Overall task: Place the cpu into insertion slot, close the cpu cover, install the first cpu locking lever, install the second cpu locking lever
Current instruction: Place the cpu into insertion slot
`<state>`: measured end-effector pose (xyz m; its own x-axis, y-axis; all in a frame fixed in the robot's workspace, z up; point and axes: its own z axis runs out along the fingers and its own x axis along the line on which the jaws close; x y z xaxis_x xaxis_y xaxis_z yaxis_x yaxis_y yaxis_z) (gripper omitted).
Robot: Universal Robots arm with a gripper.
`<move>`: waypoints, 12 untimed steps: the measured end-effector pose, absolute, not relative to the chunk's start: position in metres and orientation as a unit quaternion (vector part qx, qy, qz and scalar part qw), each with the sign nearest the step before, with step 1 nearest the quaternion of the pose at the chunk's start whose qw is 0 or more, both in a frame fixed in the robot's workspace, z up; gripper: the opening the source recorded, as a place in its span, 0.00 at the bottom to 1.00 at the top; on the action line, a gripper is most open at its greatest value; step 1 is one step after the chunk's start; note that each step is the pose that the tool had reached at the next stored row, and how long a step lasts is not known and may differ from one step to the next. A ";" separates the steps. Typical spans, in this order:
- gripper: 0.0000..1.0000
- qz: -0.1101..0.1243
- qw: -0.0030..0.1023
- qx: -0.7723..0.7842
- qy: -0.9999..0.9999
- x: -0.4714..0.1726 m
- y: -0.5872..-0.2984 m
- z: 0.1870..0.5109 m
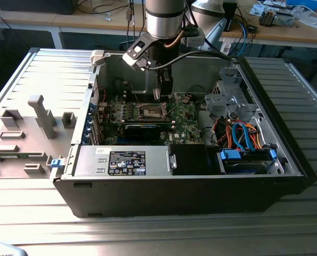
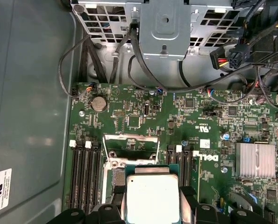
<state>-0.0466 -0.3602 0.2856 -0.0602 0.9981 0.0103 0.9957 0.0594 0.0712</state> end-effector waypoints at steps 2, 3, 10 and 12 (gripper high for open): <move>0.55 0.029 0.021 0.685 0.728 -0.047 -0.360 0.285; 0.55 0.030 0.021 0.685 0.727 -0.047 -0.360 0.285; 0.55 0.030 0.021 0.685 0.728 -0.049 -0.360 0.285; 0.55 0.030 0.021 0.685 0.728 -0.049 -0.360 0.284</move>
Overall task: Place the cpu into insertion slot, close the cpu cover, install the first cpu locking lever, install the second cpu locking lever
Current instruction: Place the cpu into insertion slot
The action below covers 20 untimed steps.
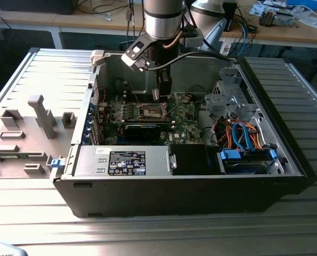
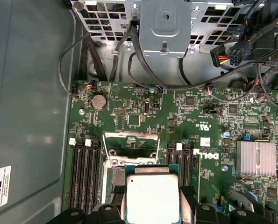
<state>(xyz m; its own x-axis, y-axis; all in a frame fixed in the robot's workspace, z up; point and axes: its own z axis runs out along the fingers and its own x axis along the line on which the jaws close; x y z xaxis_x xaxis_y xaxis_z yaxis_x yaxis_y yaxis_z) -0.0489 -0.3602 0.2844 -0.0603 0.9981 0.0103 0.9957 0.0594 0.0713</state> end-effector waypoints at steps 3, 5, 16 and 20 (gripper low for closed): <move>0.55 0.030 0.021 0.685 0.728 -0.050 -0.360 0.284; 0.55 0.030 0.021 0.685 0.728 -0.050 -0.360 0.284; 0.55 0.029 0.021 0.685 0.727 -0.052 -0.360 0.283; 0.55 0.030 0.021 0.685 0.727 -0.052 -0.360 0.283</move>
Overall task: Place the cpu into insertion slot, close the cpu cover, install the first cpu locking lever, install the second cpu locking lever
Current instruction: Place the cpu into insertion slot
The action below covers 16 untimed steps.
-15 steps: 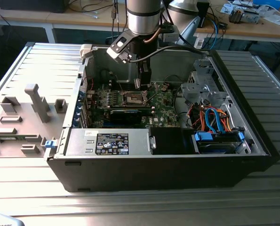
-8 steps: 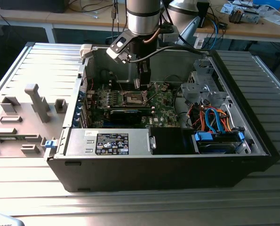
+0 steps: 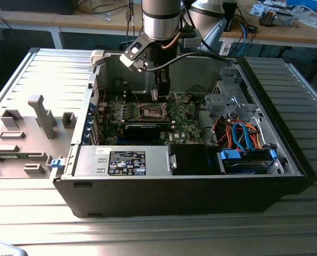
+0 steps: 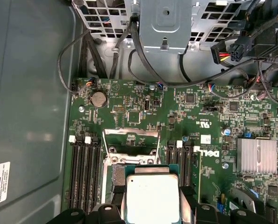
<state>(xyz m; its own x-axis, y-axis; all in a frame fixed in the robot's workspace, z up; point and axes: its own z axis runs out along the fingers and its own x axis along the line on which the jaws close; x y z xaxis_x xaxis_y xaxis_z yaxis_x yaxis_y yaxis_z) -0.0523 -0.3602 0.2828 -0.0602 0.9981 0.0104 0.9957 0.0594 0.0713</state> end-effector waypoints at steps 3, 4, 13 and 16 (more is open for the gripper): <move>0.55 0.030 0.021 0.685 0.728 -0.053 -0.360 0.283; 0.55 0.029 0.021 0.685 0.728 -0.053 -0.360 0.283; 0.55 0.029 0.021 0.685 0.727 -0.062 -0.360 0.277; 0.55 0.030 0.021 0.685 0.727 -0.062 -0.360 0.277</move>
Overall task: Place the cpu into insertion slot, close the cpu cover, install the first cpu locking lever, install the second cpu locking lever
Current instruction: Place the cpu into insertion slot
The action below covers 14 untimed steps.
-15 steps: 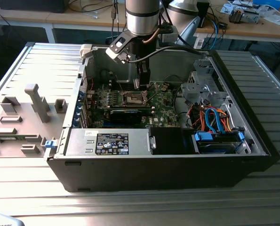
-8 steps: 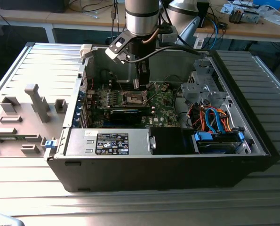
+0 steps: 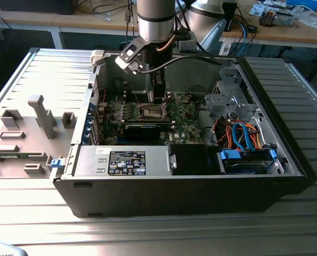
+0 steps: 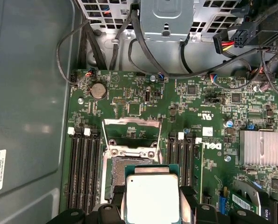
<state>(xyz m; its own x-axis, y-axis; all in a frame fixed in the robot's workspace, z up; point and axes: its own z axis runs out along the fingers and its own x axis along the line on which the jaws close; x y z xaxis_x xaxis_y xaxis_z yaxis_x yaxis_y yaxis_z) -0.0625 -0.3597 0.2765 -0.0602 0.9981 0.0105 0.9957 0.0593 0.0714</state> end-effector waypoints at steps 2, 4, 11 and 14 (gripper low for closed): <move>0.55 0.030 0.021 0.685 0.727 -0.063 -0.359 0.276; 0.55 0.030 0.021 0.685 0.727 -0.063 -0.359 0.276; 0.55 0.030 0.021 0.686 0.727 -0.063 -0.356 0.276; 0.55 0.029 0.021 0.687 0.726 -0.063 -0.356 0.276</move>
<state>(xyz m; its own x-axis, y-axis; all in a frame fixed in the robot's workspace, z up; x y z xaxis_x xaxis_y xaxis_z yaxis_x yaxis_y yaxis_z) -0.0627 -0.3563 0.2756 -0.0559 0.9984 0.0103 0.9959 0.0550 0.0713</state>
